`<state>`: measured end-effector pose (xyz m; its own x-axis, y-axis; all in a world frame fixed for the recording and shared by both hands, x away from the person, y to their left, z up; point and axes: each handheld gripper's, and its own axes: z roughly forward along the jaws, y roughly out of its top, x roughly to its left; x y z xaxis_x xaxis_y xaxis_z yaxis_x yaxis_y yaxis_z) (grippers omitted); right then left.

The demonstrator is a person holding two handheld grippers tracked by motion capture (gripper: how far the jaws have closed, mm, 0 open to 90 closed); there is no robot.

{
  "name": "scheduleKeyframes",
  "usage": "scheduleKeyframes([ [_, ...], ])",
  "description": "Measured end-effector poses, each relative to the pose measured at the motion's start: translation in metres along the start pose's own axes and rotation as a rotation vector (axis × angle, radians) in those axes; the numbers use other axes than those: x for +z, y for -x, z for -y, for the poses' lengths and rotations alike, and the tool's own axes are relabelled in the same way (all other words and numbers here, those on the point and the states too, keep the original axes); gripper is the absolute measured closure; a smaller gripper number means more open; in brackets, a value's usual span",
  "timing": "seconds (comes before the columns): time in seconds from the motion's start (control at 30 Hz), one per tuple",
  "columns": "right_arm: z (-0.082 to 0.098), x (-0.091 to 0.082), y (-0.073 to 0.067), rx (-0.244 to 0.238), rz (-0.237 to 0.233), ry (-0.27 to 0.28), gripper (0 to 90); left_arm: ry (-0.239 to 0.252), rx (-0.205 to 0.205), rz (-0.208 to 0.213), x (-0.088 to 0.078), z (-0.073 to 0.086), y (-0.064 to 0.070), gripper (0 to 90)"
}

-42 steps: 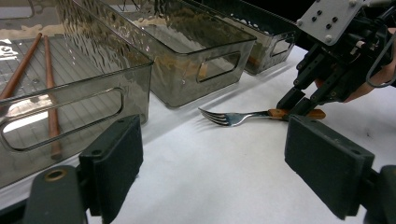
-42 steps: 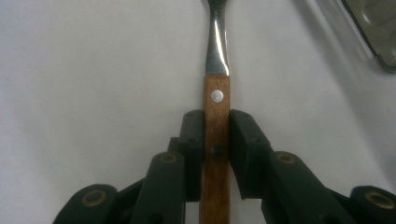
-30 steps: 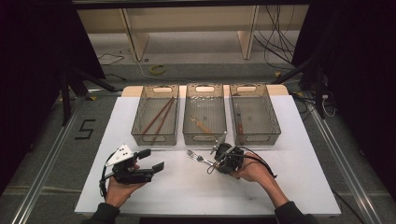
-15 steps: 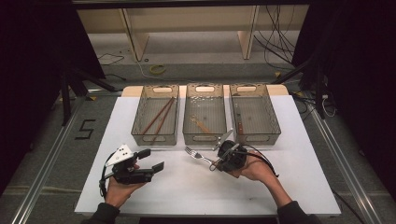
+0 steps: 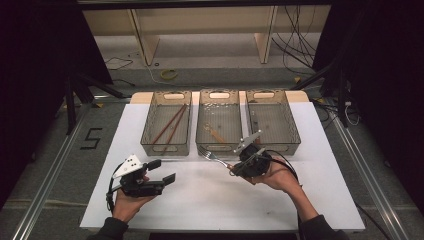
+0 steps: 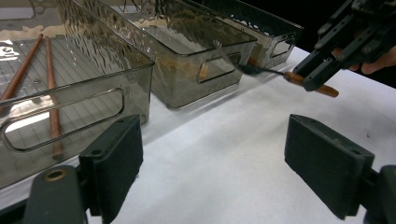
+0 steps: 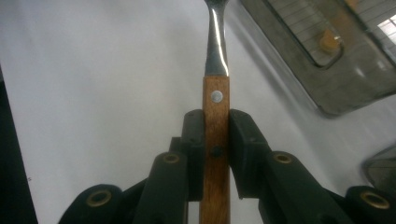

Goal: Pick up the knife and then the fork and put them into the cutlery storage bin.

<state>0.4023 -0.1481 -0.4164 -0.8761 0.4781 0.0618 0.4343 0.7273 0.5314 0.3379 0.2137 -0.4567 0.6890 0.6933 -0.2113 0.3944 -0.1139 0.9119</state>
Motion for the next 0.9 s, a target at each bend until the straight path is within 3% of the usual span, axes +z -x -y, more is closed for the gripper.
scheduleKeyframes([
  [0.23, 0.003, -0.019, 0.012, 0.041, 0.018, 0.101, 77.7, 0.002, -0.004, -0.001, 0.000, 0.000, 0.000, 18.9],
  [0.57, 0.014, -0.046, 0.034, 0.142, 0.060, 0.240, 77.7, 0.003, -0.008, -0.008, 0.000, 0.000, 0.000, 18.9],
  [0.9, 0.028, -0.062, 0.055, 0.227, 0.130, 0.304, 77.7, 0.002, -0.007, -0.012, -0.002, 0.000, 0.000, 18.9],
])
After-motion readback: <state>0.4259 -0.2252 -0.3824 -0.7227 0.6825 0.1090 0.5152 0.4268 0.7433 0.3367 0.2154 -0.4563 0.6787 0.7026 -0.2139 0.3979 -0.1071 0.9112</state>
